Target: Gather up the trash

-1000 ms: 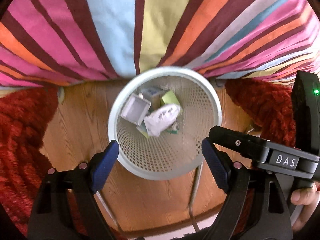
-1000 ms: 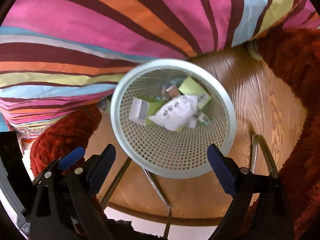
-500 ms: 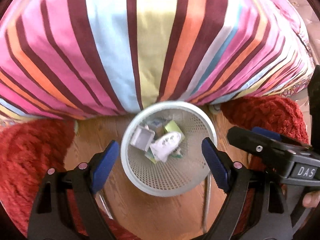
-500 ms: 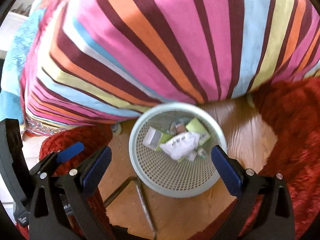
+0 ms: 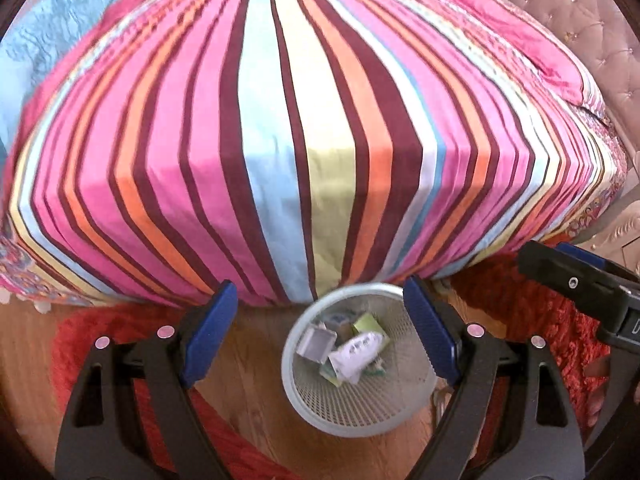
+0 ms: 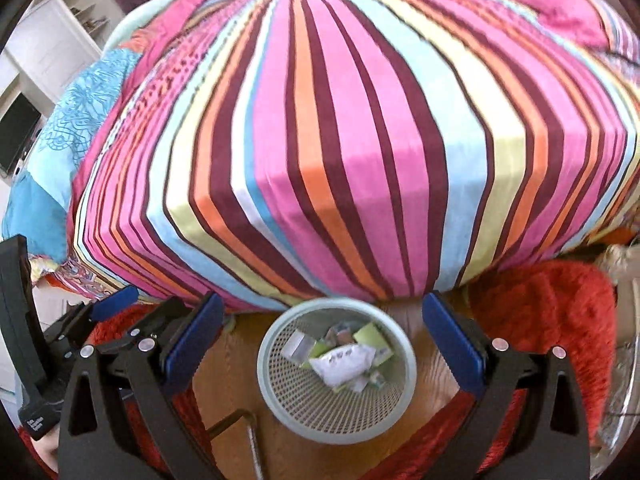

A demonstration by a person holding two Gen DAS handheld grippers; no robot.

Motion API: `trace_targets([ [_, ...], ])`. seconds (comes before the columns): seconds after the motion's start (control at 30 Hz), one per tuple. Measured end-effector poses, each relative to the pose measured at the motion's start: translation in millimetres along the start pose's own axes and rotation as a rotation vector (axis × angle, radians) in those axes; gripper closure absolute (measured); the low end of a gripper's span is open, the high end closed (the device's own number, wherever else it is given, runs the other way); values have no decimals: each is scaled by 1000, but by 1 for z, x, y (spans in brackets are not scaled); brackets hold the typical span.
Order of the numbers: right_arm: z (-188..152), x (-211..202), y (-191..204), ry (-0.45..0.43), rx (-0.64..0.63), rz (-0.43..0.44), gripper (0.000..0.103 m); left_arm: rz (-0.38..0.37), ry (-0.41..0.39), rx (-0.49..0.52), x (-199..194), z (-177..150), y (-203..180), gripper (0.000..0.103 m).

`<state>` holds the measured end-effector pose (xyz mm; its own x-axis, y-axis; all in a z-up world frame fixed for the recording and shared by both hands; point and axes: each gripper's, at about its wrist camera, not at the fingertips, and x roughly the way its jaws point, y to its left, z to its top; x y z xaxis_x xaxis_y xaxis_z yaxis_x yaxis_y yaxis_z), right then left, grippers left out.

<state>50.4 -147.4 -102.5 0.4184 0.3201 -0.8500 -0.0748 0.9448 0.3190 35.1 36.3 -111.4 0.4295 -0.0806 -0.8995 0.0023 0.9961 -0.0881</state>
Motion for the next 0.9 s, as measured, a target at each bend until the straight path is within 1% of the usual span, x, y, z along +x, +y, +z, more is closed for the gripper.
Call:
trace_targets([
  [0.1,2,-6,5,-36,-23,-10,8,-3,-49,3,-13,6,0,20],
  [0.23,7,-13,9,-80,-47,-30,8,-4,-92,-5,-23,12,3,20],
  [0.37,11,-16,11,-112,-55,-37,8,-11,-102,-19,-27,16,4,20],
  [0.57,14,-20,13,-156,-70,-63,8,13,-117,-8,-30,19,1,20],
  [0.8,22,-25,15,-178,-97,-80,8,-28,-126,-30,-34,30,1,20],
  [0.9,25,-26,15,-184,-95,-77,8,-24,-148,-26,-38,35,0,20],
])
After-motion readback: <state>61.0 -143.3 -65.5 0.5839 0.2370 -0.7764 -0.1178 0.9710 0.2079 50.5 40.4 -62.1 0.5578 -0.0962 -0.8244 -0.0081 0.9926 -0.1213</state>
